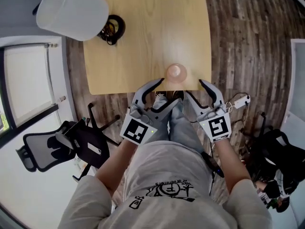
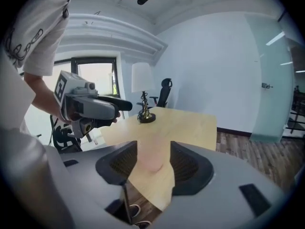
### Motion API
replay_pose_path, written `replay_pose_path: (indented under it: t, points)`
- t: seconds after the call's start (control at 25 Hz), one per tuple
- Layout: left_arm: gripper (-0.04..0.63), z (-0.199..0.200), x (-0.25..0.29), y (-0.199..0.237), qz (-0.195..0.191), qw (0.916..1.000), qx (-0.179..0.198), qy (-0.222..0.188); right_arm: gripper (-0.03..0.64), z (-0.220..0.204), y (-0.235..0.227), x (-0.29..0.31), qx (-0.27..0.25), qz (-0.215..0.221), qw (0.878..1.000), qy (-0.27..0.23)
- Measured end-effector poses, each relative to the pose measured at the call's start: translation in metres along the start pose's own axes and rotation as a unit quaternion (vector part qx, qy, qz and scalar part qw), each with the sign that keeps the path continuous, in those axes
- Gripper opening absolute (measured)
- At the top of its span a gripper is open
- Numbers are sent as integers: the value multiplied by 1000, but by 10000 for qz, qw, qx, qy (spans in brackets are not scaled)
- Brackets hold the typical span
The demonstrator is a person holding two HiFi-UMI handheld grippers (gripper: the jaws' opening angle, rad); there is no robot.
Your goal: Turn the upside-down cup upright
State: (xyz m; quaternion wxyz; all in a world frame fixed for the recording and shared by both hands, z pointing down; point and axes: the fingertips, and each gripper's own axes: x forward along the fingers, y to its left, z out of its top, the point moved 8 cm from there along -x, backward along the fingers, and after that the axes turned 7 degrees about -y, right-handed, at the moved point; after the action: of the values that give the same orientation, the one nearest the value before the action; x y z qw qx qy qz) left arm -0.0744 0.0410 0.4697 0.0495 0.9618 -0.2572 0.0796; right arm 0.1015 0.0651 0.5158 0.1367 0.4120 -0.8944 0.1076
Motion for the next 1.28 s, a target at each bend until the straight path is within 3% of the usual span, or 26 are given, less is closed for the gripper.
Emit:
replay_pose_path:
  t: [0.16,0.24,0.44,0.68,0.8,1.28]
  points:
    - [44,28,-6,-3,340,9970,-630,-308,80,49,-2,-19,242,-180,9989,-365]
    - [17,43,-9,-6,402,9960,-698,-393,49,70,1,-26,327,-188,9983,-441]
    - [9,84,-17,-12,493,9931,-847,-640,31,120,11,-38,462,-203,9954,-810]
    - [8,113,-21,-10,601,9941,-749,-504,28,159,21,-46,418,-212,9934,-1047]
    - [8,126,-21,-7,577,9945,-650,-577,25,172,24,-47,400,-254,9924,-1135]
    - [8,157,-26,-16,556,9907,-833,-919,23,195,41,-51,476,-290,9874,-1478]
